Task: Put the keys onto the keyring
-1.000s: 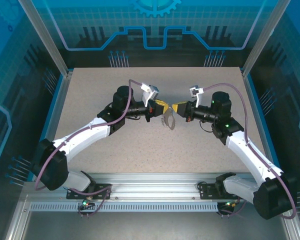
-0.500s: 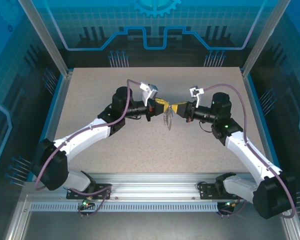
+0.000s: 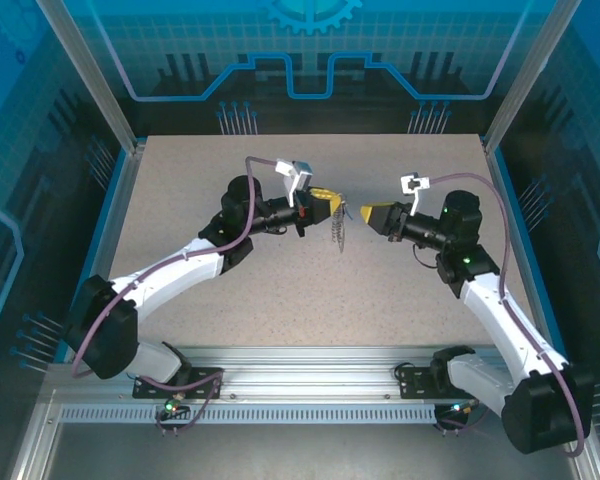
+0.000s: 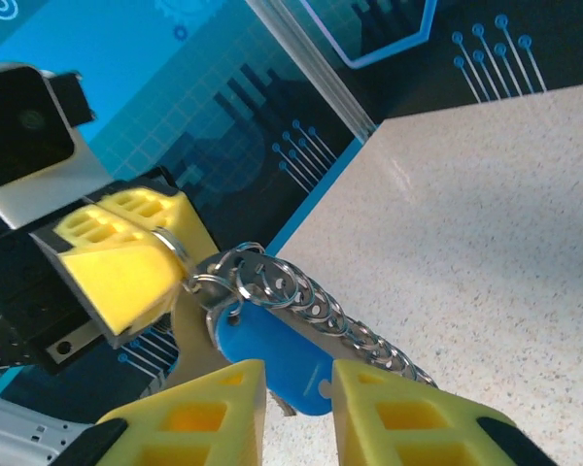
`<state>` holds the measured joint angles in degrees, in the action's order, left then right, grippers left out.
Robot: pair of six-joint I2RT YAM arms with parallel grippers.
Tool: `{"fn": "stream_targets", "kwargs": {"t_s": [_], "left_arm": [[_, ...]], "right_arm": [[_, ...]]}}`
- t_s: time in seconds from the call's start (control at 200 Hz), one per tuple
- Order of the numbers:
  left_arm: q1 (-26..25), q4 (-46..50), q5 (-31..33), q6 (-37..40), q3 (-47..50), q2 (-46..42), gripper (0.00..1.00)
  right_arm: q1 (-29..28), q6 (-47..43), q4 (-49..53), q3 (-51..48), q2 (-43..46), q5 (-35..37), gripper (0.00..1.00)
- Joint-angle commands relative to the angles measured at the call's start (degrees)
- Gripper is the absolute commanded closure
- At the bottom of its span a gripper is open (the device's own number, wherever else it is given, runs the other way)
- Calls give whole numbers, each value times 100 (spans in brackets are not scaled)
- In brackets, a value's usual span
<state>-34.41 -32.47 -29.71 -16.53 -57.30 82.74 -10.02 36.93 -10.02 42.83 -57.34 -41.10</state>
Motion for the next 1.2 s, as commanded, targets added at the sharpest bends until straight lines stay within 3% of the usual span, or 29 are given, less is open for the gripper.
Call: {"fn": "stream_targets", "kwargs": {"t_s": [0.0,0.265,0.62,0.75,1.195], "left_arm": [[-33,-715,41,-391,105,105,100],[-39,-1249,43,-865,131,266,100],[-39,-1733,55,-1250,140,453,100],[-47,-1806,70,-1304,160,471,100],[-41,-1902,69,-1387,183,498,100]], "right_arm": [[88,271,-310,33,112,65,67],[16,905,-1558,110,-212,331,51],[-454,977,-2238,248,-631,400,48],[-541,989,-2342,270,-747,405,51],[-666,1008,-2517,126,-817,336,82]]}}
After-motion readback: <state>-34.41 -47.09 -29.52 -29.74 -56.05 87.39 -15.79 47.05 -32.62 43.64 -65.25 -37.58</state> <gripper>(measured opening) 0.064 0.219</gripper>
